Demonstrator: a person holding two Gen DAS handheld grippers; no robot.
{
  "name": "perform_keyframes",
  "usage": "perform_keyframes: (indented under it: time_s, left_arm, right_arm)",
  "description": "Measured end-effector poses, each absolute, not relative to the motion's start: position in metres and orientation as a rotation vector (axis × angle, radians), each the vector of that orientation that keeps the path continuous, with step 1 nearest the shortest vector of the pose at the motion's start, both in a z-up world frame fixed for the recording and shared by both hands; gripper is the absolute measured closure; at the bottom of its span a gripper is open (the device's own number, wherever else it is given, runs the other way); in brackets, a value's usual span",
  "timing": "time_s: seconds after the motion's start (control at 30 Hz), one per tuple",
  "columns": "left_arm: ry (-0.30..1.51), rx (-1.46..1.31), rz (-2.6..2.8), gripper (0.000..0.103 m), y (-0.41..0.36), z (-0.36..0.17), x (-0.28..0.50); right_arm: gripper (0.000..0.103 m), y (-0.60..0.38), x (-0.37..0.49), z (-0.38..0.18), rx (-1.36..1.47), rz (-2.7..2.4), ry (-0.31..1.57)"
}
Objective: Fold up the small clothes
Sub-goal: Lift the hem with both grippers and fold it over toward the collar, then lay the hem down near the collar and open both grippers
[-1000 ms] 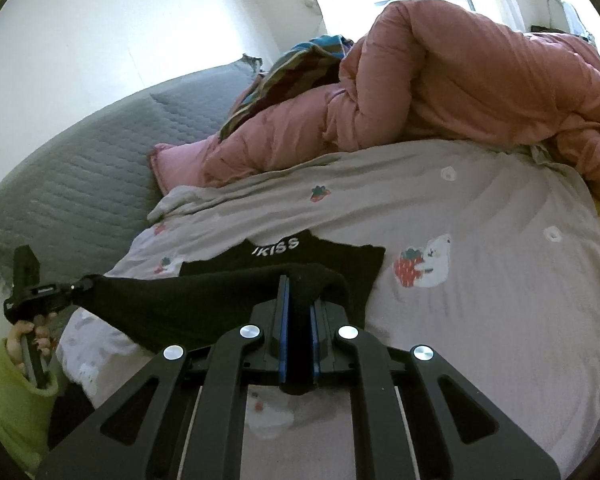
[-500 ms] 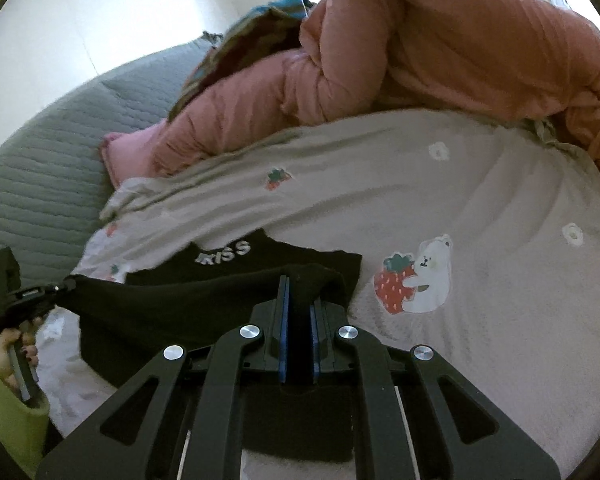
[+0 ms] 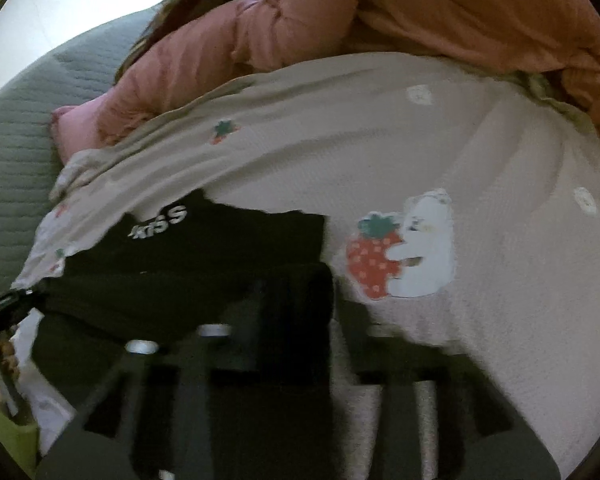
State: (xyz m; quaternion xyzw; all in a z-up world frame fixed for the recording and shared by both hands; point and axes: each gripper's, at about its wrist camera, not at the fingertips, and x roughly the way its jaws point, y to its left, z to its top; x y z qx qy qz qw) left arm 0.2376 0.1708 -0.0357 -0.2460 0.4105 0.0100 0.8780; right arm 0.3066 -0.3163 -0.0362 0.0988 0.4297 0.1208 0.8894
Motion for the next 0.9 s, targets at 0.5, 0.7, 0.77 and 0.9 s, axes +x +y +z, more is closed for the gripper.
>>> perform_keyframes:
  time_s: [0.5, 0.7, 0.77, 0.9]
  left_arm:
    - [0.72, -0.236, -0.06, 0.081, 0.11, 0.005, 0.187]
    - [0.798, -0.099, -0.095, 0.081, 0.074, -0.026, 0.181]
    - [0.811, -0.073, -0.078, 0.081, 0.07, -0.034, 0.182]
    - [0.819, -0.011, -0.057, 0.081, 0.062, -0.043, 0.186]
  right_arm:
    - [0.062, -0.259, 0.232, -0.009, 0.008, 0.413, 0.787]
    - [0.076, -0.212, 0.216, -0.028, -0.106, 0.515, 0.836]
    - [0.077, -0.205, 0.216, -0.034, -0.114, 0.52, 0.852]
    - [0.077, -0.195, 0.225, -0.043, -0.144, 0.509, 0.866]
